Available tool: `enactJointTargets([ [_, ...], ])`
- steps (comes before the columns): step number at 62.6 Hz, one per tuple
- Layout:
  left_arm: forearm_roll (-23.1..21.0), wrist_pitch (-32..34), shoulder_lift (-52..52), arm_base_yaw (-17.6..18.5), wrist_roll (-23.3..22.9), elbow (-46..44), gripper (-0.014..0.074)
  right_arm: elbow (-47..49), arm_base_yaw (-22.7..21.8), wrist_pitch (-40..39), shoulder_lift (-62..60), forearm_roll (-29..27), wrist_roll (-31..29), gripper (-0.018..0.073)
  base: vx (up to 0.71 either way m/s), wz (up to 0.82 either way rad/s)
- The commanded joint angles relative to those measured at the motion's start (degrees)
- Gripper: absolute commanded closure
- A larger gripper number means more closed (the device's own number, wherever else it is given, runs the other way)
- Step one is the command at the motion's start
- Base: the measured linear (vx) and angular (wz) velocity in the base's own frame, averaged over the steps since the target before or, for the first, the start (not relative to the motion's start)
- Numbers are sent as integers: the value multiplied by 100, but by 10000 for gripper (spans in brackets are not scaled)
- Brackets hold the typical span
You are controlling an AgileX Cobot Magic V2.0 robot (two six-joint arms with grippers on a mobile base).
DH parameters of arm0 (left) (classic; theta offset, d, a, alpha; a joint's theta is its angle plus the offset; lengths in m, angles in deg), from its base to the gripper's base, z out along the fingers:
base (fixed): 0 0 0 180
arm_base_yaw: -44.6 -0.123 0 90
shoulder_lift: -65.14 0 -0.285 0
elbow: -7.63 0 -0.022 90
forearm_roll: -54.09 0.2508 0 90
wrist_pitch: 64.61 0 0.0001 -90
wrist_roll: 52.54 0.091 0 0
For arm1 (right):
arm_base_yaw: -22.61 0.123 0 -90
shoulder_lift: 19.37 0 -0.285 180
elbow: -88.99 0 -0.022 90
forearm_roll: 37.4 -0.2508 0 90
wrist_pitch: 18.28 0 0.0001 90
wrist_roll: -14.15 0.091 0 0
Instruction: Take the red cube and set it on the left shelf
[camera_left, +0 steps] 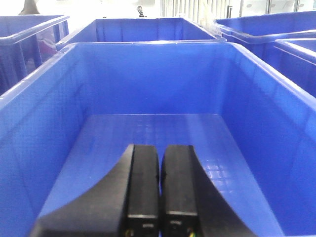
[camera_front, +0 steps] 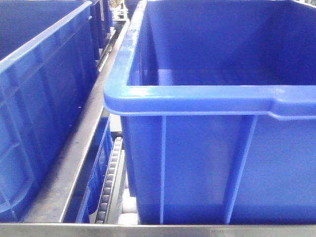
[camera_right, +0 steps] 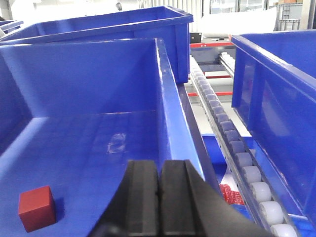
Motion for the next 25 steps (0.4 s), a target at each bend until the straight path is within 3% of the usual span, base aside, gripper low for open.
enactJointTargets([
  [1, -27, 481, -72, 25, -29, 136, 506, 132, -26, -525, -103, -10, -39, 514, 0, 0],
  [25, -27, 481, -72, 25, -29, 136, 506, 132, -26, -525, -103, -10, -39, 514, 0, 0],
])
